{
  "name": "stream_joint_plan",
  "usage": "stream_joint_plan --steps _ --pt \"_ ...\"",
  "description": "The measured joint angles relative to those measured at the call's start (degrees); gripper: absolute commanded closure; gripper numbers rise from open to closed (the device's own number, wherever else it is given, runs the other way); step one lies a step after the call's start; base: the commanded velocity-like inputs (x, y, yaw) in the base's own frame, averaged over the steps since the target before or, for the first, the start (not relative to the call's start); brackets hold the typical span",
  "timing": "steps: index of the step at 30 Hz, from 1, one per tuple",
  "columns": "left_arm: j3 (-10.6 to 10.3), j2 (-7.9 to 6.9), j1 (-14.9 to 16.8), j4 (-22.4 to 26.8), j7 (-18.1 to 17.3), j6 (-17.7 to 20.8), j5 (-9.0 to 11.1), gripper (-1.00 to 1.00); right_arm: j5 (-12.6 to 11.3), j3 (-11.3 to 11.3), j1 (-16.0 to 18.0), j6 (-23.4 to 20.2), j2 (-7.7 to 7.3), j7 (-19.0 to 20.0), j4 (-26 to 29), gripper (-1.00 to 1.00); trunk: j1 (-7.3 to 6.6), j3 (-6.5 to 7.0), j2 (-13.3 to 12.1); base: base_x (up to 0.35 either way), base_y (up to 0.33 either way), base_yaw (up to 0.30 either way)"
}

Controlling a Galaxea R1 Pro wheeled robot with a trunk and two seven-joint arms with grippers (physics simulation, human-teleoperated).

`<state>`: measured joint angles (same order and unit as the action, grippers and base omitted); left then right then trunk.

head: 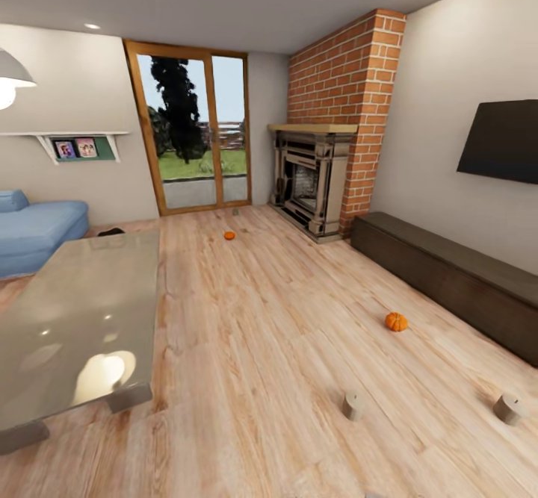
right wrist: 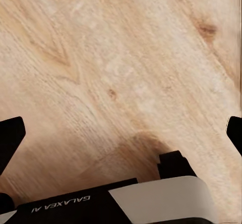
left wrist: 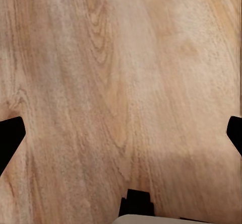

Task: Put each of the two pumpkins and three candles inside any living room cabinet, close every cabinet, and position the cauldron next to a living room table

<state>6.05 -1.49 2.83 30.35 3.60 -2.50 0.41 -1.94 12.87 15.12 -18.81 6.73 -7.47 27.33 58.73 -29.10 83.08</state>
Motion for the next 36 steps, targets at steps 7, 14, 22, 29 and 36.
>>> stream_joint_plan --steps 7,14,22,29,36 --pt "-0.2 0.07 -0.01 -2.34 0.0 -1.55 -0.29 -1.0 0.0 0.43 0.0 0.08 0.07 -0.08 0.0 -1.0 0.0 -0.21 0.0 0.0 0.0 -0.263" --pt "-0.33 0.09 0.0 -2.48 0.0 -1.62 -0.36 -1.0 -0.04 0.51 0.0 0.09 -0.01 -0.09 0.0 -1.0 0.0 -0.43 0.0 0.0 0.0 -0.264" --pt "-0.34 0.16 0.0 -2.49 0.0 -1.62 -0.33 -1.0 0.07 3.89 0.0 1.84 -0.03 -0.04 -0.01 -1.0 0.0 -0.67 0.0 0.0 0.0 -0.264" --pt "-0.36 0.19 0.0 -2.49 0.0 -1.57 -0.33 -1.0 0.01 4.33 0.0 2.02 -0.13 -0.06 -0.08 -1.0 0.0 -0.88 0.0 0.0 0.0 -0.264" --pt "-0.37 0.25 -0.01 -2.48 0.01 -1.54 -0.33 -1.0 0.0 4.45 0.0 2.1 -0.13 -0.03 -0.36 -1.0 0.0 -1.09 0.0 0.0 0.0 -0.264"
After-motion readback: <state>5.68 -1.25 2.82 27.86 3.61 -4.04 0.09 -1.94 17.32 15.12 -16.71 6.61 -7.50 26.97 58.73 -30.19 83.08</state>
